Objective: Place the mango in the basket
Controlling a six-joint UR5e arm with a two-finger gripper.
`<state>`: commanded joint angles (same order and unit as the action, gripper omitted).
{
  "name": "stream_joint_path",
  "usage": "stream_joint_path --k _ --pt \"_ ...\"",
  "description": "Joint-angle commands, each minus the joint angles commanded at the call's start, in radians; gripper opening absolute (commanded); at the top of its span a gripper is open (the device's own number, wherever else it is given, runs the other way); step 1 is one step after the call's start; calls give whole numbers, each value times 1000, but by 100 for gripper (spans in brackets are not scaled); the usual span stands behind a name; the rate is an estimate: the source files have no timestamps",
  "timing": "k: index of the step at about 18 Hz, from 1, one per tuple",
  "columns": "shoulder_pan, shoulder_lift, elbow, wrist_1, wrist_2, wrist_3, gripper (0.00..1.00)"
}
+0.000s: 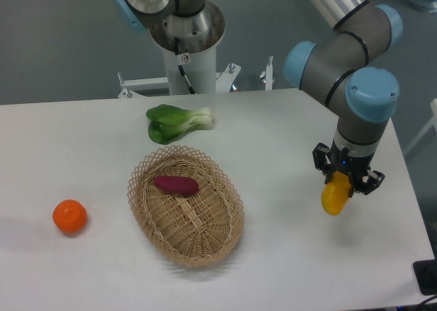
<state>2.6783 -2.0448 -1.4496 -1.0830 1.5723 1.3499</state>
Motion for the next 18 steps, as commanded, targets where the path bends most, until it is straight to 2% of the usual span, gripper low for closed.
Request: stream_joint_path --k 18 --pt "-2 0 -2 2 2 -5 57"
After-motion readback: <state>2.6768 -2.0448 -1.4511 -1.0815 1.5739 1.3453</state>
